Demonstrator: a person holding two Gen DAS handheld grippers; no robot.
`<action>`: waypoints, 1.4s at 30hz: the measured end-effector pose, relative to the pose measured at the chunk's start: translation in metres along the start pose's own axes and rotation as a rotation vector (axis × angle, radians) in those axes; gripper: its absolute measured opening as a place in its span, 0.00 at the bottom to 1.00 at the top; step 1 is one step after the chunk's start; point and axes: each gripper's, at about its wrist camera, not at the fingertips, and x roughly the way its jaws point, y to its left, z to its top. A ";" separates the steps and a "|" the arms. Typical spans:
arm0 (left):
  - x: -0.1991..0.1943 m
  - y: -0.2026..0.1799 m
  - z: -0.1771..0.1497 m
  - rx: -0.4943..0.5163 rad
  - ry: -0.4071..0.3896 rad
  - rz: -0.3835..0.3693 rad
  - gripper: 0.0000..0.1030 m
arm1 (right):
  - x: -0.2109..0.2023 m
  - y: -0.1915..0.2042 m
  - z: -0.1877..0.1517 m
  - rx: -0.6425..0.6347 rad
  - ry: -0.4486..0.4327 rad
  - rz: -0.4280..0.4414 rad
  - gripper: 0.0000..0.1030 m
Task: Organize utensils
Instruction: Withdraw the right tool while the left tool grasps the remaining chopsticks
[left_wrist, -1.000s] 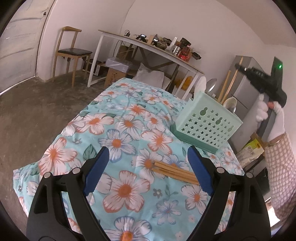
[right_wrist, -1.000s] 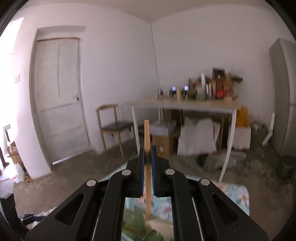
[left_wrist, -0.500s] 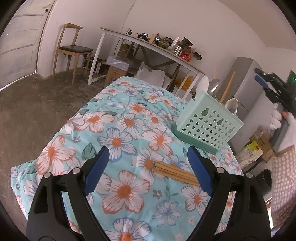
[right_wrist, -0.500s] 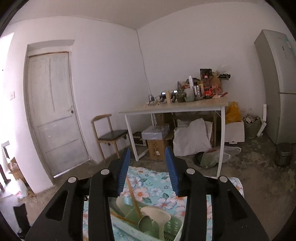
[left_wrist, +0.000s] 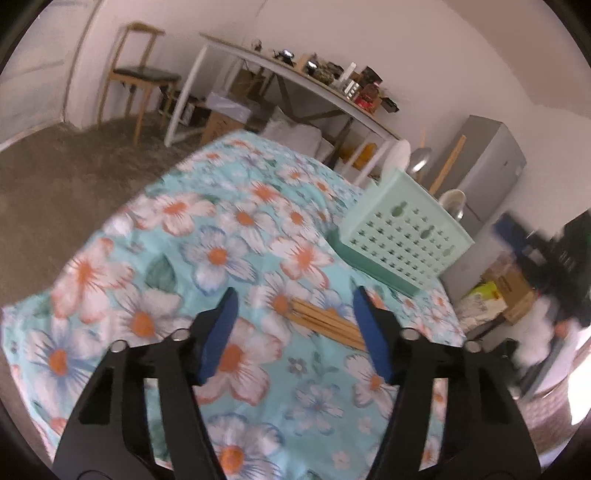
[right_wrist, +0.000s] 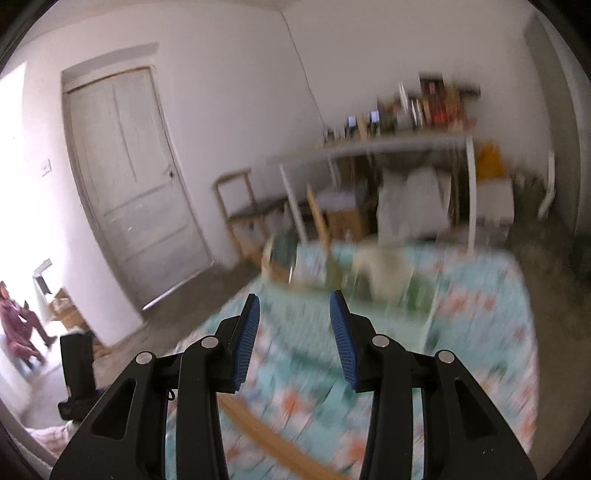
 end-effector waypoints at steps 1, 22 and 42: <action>0.003 0.001 -0.001 -0.024 0.018 -0.025 0.49 | 0.006 -0.003 -0.009 0.030 0.030 0.000 0.38; 0.059 0.043 -0.018 -0.529 0.157 -0.173 0.28 | 0.032 -0.014 -0.042 0.164 0.094 0.017 0.38; 0.037 0.070 -0.029 -0.647 0.198 -0.136 0.18 | 0.031 -0.027 -0.044 0.209 0.086 -0.006 0.35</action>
